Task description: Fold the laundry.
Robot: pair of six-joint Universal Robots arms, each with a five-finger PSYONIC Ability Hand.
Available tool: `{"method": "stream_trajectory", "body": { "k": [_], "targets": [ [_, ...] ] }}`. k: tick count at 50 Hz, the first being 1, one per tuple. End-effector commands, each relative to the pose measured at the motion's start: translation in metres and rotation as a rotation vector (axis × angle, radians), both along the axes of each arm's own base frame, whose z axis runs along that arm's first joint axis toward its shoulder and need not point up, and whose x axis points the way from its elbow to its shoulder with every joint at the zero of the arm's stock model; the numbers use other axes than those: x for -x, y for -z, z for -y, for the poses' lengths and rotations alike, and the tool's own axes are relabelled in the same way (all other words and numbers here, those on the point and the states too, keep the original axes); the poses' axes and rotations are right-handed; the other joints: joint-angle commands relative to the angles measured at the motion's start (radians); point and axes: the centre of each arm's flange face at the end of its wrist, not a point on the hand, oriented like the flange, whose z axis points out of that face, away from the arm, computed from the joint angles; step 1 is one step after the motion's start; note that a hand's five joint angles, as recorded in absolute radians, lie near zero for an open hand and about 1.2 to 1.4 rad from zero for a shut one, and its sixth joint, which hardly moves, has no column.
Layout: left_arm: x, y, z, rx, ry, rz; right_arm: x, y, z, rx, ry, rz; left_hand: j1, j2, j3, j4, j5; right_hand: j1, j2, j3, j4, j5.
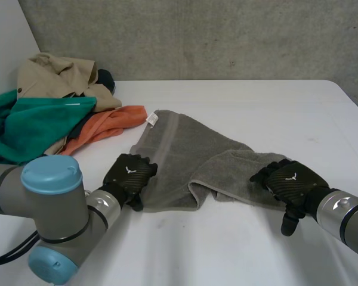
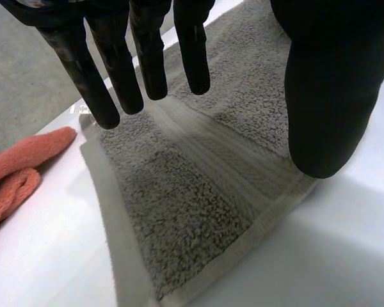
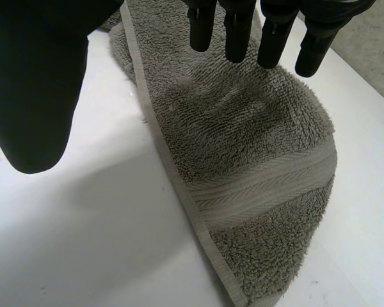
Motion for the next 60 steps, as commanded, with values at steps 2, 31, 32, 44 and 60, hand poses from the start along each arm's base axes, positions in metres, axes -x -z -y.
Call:
{"method": "stream_trajectory", "body": {
  "k": [2, 31, 32, 44, 60],
  "targets": [
    [0.007, 0.011, 0.005, -0.016, 0.022, 0.004, 0.001, 0.002, 0.003, 0.014, 0.007, 0.002, 0.165, 0.168, 0.167, 0.163, 0.161, 0.069, 0.076, 0.069, 0.069, 0.065],
    [0.013, -0.081, 0.037, 0.221, -0.052, -0.150, 0.011, -0.004, 0.014, 0.004, 0.100, -0.002, 0.916, 0.919, 0.919, 0.915, 0.912, 0.110, 0.117, 0.110, 0.110, 0.106],
    [0.011, -0.088, 0.034, 0.231, -0.054, -0.165, 0.013, -0.004, 0.014, -0.019, 0.119, -0.019, 0.916, 0.919, 0.919, 0.915, 0.912, 0.108, 0.114, 0.107, 0.107, 0.103],
    [0.001, -0.144, 0.009, 0.328, -0.049, -0.270, 0.007, 0.028, 0.055, 0.068, 0.159, -0.002, 0.916, 0.919, 0.919, 0.915, 0.912, 0.108, 0.114, 0.107, 0.107, 0.103],
    [-0.008, -0.174, 0.000, 0.406, -0.056, -0.311, 0.003, 0.032, 0.076, 0.193, 0.158, 0.019, 0.916, 0.919, 0.919, 0.915, 0.912, 1.163, 1.170, 1.163, 1.163, 1.159]
  ]
}}
